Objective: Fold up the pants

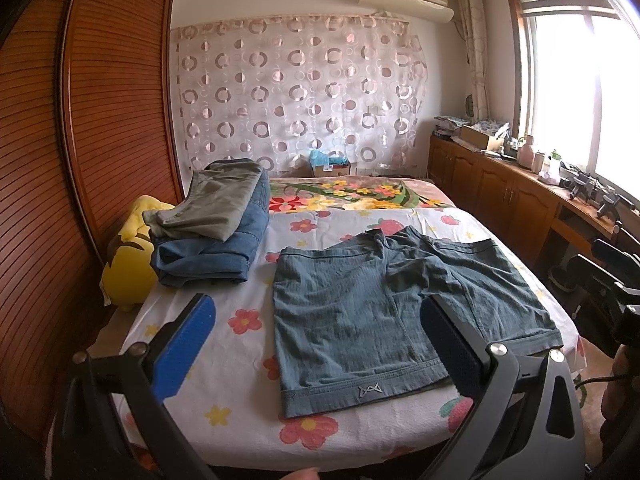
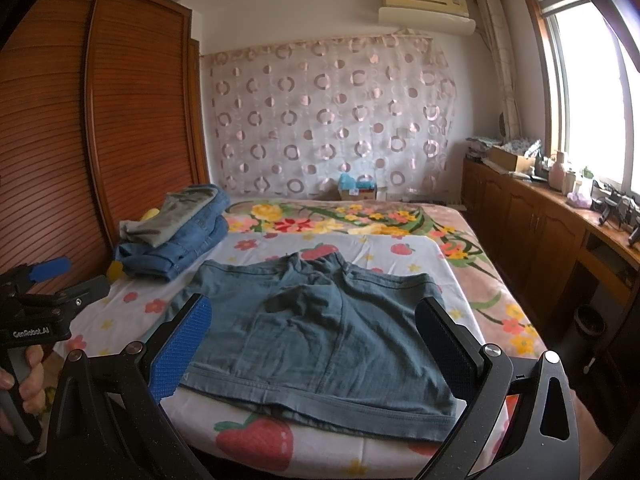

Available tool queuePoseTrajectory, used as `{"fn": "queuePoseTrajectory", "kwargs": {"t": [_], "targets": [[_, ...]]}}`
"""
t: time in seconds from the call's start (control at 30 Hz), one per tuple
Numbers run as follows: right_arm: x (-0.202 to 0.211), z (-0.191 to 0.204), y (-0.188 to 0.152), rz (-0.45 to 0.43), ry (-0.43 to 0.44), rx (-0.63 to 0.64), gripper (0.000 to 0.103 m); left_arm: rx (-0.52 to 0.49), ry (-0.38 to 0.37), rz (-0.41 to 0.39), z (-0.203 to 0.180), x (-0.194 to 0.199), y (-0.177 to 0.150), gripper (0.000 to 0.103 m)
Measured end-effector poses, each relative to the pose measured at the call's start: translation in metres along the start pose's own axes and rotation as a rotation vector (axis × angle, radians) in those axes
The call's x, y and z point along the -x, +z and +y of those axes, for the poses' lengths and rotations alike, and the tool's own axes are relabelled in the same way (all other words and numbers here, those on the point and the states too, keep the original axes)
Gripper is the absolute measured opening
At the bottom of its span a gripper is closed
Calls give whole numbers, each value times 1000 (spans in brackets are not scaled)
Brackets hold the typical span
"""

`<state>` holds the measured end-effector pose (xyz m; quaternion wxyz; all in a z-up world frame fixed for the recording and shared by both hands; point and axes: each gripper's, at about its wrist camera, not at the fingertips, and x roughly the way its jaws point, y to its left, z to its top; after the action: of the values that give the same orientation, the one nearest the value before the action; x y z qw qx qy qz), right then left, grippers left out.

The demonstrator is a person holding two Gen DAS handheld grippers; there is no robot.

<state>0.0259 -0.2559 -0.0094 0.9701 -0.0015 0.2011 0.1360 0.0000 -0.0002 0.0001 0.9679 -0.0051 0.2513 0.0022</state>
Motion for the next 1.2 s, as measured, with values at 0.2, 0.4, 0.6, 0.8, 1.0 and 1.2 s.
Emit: {"fn": "queuePoseTrajectory", "kwargs": {"t": [0.2,0.4,0.6,0.8,1.0,1.2], "targets": [[1,0,0,-1,-1,0,103,1,-2,0,0,0,0,103],[1,1,0,-2,0,2,103,2,-1,-1,0,0,0,103],[2,0,0,-2,-1,2,103,3,-2,-2,0,0,0,103],[2,1,0,-4,0,3,103,4,-3,-3,0,0,0,103],[3,1,1,-5,0,2,103,3,-2,-4,0,0,0,103],[2,2,1,-5,0,5,103,5,-4,-6,0,0,0,103]]}}
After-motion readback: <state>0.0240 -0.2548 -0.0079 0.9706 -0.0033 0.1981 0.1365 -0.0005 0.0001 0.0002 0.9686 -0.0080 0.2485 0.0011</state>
